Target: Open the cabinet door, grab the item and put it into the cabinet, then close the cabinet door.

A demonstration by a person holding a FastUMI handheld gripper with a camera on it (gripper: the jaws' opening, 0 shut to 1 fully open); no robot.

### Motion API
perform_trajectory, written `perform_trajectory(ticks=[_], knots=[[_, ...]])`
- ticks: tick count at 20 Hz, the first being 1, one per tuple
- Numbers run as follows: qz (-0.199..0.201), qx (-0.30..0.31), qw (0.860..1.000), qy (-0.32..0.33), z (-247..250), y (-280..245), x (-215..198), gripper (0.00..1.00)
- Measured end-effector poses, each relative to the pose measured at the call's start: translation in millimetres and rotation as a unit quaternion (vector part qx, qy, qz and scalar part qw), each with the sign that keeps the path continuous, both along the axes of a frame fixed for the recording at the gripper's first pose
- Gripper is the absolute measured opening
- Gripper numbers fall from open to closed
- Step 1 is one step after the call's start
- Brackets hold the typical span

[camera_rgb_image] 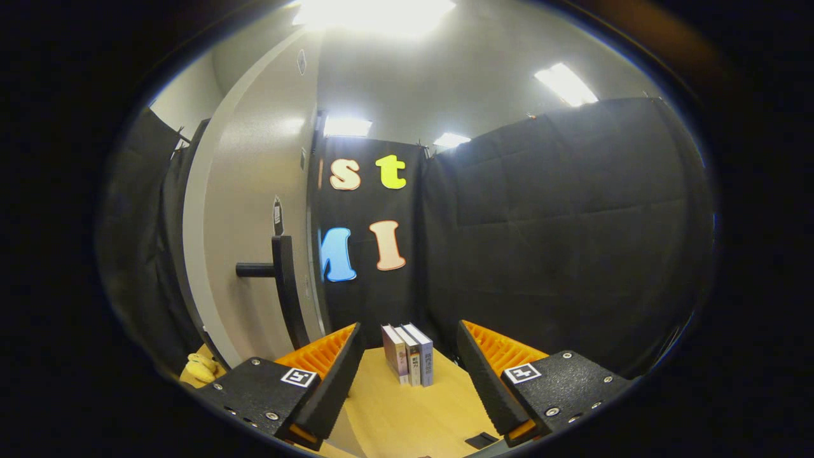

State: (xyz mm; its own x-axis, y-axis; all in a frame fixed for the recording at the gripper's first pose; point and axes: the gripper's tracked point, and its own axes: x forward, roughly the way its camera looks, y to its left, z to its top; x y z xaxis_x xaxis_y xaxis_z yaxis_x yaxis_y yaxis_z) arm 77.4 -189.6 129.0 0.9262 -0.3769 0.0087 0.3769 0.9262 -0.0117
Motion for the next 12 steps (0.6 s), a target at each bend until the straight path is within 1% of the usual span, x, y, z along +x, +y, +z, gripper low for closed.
perform_trajectory(ticks=[2,4,12], knots=[[0.032,0.001,0.999,0.002,-1.8,27.6,3.7,0.91],[0.055,-0.002,0.998,0.001,-1.6,49.4,9.4,0.91],[0.130,0.000,0.991,0.004,-6.5,126.1,40.8,0.91]])
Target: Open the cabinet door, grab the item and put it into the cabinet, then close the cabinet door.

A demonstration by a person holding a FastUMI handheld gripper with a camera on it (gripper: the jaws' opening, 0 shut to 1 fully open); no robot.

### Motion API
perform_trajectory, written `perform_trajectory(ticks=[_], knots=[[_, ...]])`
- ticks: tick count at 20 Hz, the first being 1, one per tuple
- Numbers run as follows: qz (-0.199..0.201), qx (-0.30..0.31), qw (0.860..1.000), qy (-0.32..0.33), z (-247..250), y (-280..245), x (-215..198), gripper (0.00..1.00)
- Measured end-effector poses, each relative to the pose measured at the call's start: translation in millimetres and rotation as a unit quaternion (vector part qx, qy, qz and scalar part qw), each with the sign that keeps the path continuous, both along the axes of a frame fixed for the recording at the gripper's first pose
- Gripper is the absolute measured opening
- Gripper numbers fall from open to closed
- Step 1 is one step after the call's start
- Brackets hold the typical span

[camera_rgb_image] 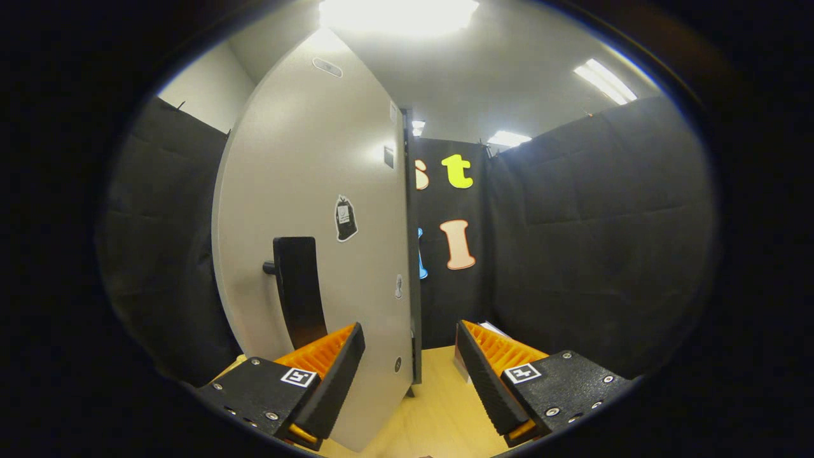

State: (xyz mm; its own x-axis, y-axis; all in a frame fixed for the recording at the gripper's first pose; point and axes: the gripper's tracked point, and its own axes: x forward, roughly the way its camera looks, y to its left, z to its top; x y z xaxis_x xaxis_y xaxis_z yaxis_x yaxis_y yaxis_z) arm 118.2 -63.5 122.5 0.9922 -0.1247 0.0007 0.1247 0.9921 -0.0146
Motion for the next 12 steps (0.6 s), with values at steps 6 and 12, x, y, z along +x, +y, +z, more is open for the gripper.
perform_trajectory(ticks=[6,12], knots=[[0.048,0.004,0.999,0.006,-1.7,54.4,32.5,0.92],[0.103,0.003,0.995,0.016,-3.8,120.1,69.4,0.93]])
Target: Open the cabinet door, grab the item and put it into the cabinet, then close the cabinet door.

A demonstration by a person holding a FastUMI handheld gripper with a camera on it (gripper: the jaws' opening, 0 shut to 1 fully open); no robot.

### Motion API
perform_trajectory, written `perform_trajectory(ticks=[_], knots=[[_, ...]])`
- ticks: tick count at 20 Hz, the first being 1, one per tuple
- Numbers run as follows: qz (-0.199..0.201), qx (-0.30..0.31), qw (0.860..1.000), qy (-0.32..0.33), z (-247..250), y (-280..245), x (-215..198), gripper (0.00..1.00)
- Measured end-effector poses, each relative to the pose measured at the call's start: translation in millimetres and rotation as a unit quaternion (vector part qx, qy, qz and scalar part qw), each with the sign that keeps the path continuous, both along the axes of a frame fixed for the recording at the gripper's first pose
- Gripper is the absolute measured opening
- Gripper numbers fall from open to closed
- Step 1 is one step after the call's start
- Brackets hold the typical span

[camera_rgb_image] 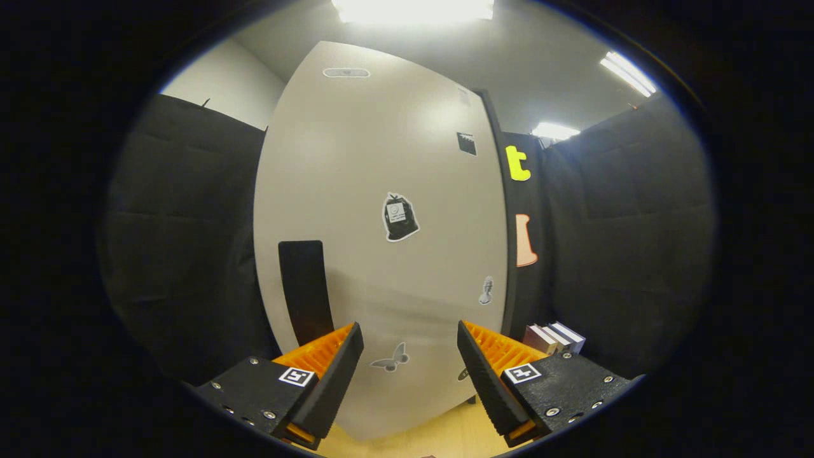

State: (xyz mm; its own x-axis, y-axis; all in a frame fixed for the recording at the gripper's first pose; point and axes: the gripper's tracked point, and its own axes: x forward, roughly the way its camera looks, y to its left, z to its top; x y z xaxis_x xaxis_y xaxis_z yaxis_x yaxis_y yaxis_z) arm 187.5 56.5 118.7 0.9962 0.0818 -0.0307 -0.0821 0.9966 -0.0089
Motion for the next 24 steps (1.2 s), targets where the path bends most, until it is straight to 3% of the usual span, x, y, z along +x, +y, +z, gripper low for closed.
perform_trajectory(ticks=[5,10,24], knots=[[0.038,-0.005,0.999,0.025,-18.2,50.5,25.1,0.93],[0.041,-0.006,0.999,0.019,-18.5,55.7,21.9,0.93],[0.016,-0.001,1.000,-0.007,-15.2,-8.1,-83.1,0.93]])
